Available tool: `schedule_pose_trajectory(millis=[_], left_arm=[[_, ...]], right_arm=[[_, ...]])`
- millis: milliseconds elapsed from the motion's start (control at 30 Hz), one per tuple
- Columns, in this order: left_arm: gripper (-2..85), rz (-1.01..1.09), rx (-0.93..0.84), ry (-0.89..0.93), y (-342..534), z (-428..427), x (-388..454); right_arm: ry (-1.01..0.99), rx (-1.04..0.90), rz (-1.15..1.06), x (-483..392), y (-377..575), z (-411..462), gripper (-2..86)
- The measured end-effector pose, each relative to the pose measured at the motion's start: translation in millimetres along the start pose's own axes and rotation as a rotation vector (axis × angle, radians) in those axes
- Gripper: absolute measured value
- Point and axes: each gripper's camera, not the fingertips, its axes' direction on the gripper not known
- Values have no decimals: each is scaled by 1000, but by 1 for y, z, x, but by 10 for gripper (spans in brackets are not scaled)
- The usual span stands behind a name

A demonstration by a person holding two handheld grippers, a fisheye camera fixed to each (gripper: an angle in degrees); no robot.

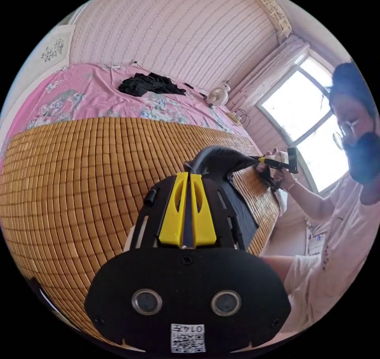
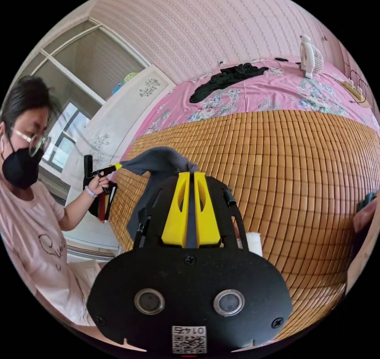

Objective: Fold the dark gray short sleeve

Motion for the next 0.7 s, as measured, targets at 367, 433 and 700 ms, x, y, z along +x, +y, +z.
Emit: schedule_pose_trajectory(millis=[367, 433, 700], left_arm=[[-5, -336, -207, -212, 153, 51, -20], [2, -370, -218, -179, 155, 49, -23], [17, -160, -255, -303, 116, 20, 37]], right_arm=[[284, -333, 238, -6, 140, 87, 11], [297, -359, 209, -12, 138, 88, 11], [362, -347, 30, -71, 113, 90, 22]])
